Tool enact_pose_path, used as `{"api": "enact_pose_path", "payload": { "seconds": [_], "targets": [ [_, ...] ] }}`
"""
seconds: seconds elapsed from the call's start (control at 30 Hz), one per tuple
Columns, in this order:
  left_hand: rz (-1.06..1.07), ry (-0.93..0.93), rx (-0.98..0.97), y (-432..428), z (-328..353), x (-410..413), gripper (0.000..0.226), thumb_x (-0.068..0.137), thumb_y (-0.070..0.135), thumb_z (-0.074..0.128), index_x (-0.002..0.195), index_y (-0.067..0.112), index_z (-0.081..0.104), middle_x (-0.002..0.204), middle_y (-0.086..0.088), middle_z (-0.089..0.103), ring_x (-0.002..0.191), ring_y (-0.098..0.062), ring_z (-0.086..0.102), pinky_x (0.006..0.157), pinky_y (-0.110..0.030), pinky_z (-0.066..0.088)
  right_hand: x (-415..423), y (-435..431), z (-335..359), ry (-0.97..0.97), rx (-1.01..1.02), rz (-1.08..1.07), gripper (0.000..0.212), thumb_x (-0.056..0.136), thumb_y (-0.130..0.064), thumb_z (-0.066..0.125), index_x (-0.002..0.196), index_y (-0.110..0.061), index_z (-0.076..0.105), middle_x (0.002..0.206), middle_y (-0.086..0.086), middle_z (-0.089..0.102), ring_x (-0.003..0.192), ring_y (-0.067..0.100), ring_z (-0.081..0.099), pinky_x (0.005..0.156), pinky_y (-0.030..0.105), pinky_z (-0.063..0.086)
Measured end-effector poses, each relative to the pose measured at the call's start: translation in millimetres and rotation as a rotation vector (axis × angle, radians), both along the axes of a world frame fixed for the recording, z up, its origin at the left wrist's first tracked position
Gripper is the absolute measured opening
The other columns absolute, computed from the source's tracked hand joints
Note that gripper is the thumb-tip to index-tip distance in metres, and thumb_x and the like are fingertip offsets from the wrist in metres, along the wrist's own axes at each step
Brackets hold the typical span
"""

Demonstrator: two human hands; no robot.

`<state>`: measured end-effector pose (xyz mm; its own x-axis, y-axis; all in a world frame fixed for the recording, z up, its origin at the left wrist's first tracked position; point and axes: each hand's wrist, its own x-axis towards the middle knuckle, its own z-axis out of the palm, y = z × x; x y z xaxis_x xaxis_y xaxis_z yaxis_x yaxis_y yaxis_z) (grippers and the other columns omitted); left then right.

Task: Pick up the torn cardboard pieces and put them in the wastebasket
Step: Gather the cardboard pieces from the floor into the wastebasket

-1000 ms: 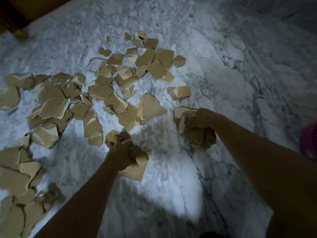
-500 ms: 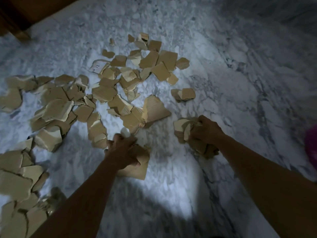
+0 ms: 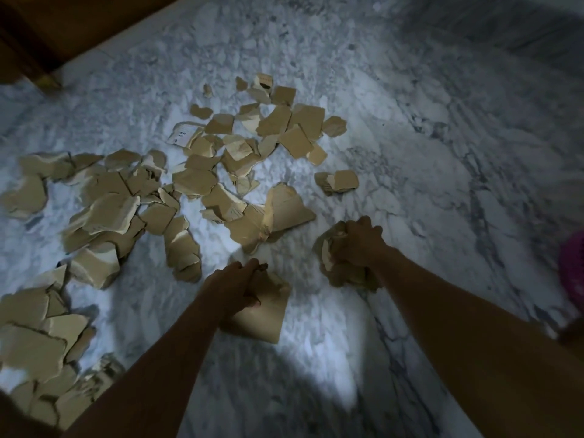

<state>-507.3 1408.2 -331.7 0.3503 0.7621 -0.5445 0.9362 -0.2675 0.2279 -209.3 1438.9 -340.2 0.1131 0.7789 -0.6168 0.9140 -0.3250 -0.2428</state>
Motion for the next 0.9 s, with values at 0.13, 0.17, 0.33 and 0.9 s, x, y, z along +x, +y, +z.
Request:
{"api": "enact_pose_path", "payload": {
  "seconds": [0.13, 0.17, 0.33, 0.9],
  "targets": [
    [0.082, -0.135, -0.057, 4, 3, -7, 0.076, 0.065, 0.043, 0.084, 0.128, 0.027, 0.045, 0.114, -0.004, 0.066, 0.105, -0.029, 0.063, 0.087, -0.042, 0.051, 0, -2, -11, 0.024, 0.009, -0.042, 0.081, 0.069, -0.056, 0.066, 0.136, -0.019, 0.040, 0.139, 0.011, 0.039, 0.127, 0.043, 0.037, 0.096, 0.050, 0.039],
    [0.112, -0.152, -0.063, 7, 5, -8, 0.080, 0.064, 0.044, 0.084, 0.131, 0.027, 0.044, 0.115, -0.005, 0.067, 0.105, -0.030, 0.064, 0.087, -0.042, 0.051, 1, -4, -6, 0.036, 0.021, -0.061, 0.080, 0.074, -0.052, 0.068, 0.141, -0.019, 0.037, 0.142, 0.012, 0.038, 0.129, 0.043, 0.038, 0.099, 0.050, 0.039],
    [0.281, -0.322, -0.047, 22, 25, 11, 0.097, 0.062, 0.040, 0.090, 0.139, 0.036, 0.030, 0.109, 0.001, 0.064, 0.099, -0.028, 0.066, 0.083, -0.039, 0.054, 19, -11, -2, 0.140, -0.040, -0.143, 0.111, 0.058, -0.051, 0.086, 0.150, -0.023, 0.031, 0.145, 0.017, 0.040, 0.130, 0.037, 0.046, 0.104, 0.042, 0.043],
    [-0.012, -0.272, 0.186, 137, 59, 94, 0.053, 0.065, 0.023, 0.075, 0.117, 0.019, 0.067, 0.108, -0.006, 0.072, 0.100, -0.028, 0.067, 0.085, -0.038, 0.055, 42, 32, 48, -0.085, 0.274, 0.053, 0.019, 0.079, -0.028, 0.067, 0.096, -0.021, 0.063, 0.105, 0.007, 0.065, 0.103, 0.030, 0.064, 0.082, 0.036, 0.054]
  ]
}}
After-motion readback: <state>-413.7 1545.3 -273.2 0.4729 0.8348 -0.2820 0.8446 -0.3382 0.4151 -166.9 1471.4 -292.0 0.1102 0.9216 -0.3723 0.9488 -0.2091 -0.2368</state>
